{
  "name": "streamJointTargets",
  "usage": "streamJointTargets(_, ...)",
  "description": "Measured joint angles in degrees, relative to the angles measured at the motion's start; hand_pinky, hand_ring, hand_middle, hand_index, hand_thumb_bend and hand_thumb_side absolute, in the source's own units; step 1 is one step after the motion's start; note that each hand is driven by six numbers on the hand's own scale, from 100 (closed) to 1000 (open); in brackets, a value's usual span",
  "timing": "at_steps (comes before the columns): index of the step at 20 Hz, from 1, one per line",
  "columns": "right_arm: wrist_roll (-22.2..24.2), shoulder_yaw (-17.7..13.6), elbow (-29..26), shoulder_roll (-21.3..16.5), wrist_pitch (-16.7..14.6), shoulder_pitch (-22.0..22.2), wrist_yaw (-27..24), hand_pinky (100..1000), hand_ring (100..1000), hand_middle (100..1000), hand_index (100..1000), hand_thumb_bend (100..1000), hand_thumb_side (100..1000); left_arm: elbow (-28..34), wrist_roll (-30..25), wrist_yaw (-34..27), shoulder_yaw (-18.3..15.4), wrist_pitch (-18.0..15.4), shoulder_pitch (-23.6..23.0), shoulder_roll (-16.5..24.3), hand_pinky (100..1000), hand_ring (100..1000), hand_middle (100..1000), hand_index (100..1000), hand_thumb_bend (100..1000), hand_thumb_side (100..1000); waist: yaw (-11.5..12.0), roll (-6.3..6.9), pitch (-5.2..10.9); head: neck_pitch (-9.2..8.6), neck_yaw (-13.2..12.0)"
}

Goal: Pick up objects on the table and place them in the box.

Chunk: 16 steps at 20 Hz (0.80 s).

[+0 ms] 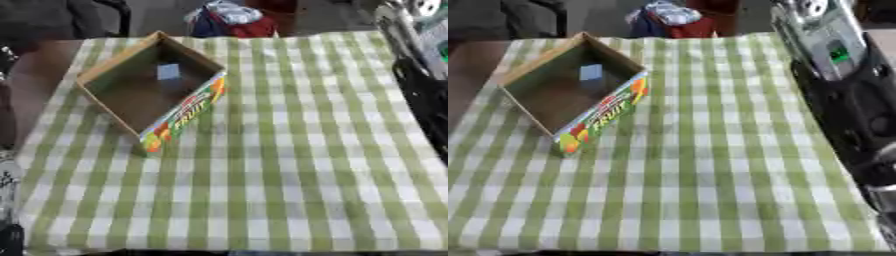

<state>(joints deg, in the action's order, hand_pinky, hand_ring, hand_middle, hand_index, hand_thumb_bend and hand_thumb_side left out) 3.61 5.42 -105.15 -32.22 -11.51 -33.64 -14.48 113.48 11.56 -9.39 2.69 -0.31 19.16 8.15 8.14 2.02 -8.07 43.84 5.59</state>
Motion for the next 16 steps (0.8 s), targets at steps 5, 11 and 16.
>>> streamJointTargets(5,-3.0,-2.6,-5.9,2.5,0.9,8.4,-1.1,699,827,851,961,100,372,0.0,0.4,0.4,-0.3,0.0,-0.5,0.4,638,693,635,844,125,683,-1.3,-0.05,-0.03,0.00,-1.7)
streamJointTargets(11,-4.4,-4.3,-7.9,8.4,0.6,14.8,1.7,693,821,845,958,100,364,0.0,0.8,0.7,-0.5,0.0,-0.6,0.4,637,694,635,844,125,684,-3.3,0.18,-0.48,0.00,-3.2)
streamJointTargets(16,-4.9,-5.3,-8.2,11.7,0.1,17.4,3.8,691,818,840,956,100,361,0.0,0.9,0.9,-0.5,0.1,-0.6,0.4,635,693,635,845,122,685,-4.2,0.50,-0.74,0.00,-3.9)
